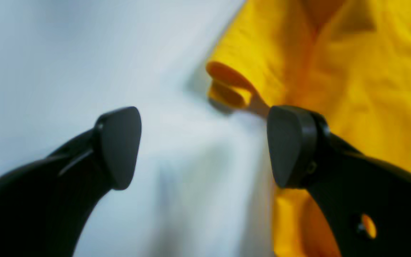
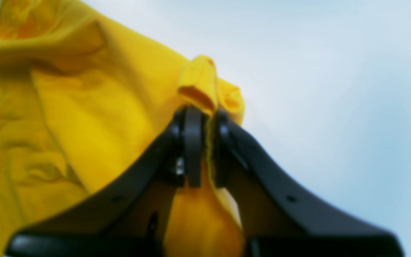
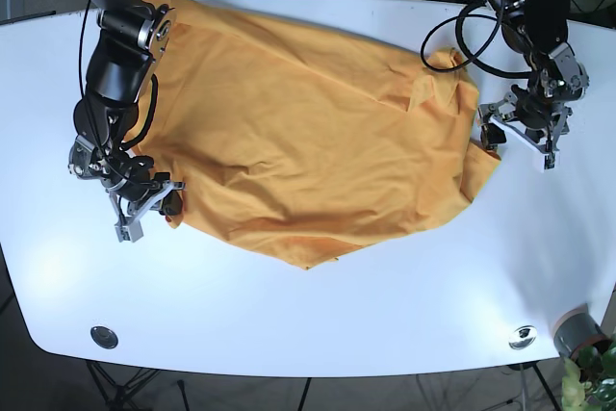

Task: Fold the T-shirt properly
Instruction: 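Drag the hem with the right gripper and grasp the opposite corner with the left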

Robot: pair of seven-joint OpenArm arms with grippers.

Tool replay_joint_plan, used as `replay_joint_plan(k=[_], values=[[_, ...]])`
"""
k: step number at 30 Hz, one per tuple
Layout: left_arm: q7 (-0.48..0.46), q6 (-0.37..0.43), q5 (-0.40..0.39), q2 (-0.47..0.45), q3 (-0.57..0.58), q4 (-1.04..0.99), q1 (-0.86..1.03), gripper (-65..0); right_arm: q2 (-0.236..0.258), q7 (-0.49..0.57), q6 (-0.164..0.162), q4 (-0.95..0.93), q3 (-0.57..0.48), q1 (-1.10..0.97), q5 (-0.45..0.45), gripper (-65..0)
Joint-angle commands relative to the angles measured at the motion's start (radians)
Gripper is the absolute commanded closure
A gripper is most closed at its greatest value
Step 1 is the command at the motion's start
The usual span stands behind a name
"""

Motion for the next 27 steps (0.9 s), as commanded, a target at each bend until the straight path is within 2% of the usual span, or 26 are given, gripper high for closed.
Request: replay_joint_plan(k=[1, 12, 16, 18, 21, 22, 24, 27], values=[[-0.02, 0.003, -0.007, -0.017, -0.004, -0.037, -0.045, -51.8, 0.013, 0.018, 0.009, 0.015, 0.001, 0.026, 0.014, -4.6], [-0.023, 0.001, -0.007, -0.017, 0.001, -0.256, -0.169, -51.8, 0.014, 0.019, 0.009, 0.018, 0.001, 0.023, 0.014, -4.8], [-0.023, 0.001, -0.007, -0.017, 0.001, -0.278, -0.177, -50.4, 0.014, 0.019, 0.009, 0.018, 0.001, 0.025, 0.014, -4.8], [-0.023, 0.001, -0.003, -0.017, 0.001, -0.281, -0.177, -43.5, 0.013, 0.019, 0.009, 0.018, 0.001, 0.025, 0.014, -4.8], [-0.023, 0.001, 0.0, -0.018, 0.006, -0.294, -0.177, -28.3, 0.011, 0.019, 0.009, 0.018, 0.001, 0.025, 0.014, -4.8], [-0.023, 0.001, 0.0, -0.02, 0.018, -0.307, -0.177, -25.4, 0.011, 0.019, 0.009, 0.018, 0.001, 0.025, 0.014, -4.8], [-0.028, 0.001, 0.0, -0.057, 0.076, -0.356, -0.175, -17.6, 0.011, 0.019, 0.009, 0.018, 0.001, 0.025, 0.014, -4.8], [-0.092, 0.001, -0.007, -0.106, 0.167, -0.436, -0.174, -6.3, 0.01, 0.019, 0.009, 0.018, 0.001, 0.025, 0.019, -4.8]])
